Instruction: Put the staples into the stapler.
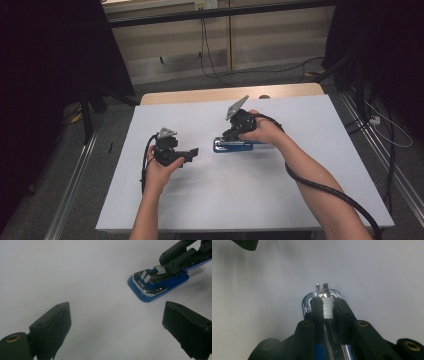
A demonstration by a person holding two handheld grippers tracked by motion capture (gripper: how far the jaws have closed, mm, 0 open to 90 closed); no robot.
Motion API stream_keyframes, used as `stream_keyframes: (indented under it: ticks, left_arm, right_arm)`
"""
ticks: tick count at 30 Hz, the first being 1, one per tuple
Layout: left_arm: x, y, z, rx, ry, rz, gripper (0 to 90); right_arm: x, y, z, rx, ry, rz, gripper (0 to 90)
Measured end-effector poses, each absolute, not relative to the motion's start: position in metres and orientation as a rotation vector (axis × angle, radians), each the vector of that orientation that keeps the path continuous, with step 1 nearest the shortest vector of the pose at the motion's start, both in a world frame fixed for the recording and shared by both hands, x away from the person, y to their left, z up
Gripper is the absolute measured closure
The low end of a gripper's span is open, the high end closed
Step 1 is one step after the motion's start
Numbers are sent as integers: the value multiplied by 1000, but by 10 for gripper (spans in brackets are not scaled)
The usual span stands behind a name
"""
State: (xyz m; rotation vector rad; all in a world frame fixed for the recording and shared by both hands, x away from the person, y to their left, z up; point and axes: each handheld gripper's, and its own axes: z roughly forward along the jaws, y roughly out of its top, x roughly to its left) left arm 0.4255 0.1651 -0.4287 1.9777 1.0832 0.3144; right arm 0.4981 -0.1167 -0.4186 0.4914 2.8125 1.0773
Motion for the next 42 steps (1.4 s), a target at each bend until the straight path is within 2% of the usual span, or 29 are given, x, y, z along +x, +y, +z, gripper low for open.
stream_keyframes:
  ticks: [42]
  left_arm:
    - [426,167,-429,1980,1089,312,86]
  right_arm:
    - [503,-111,-421,405,2837,1076,790]
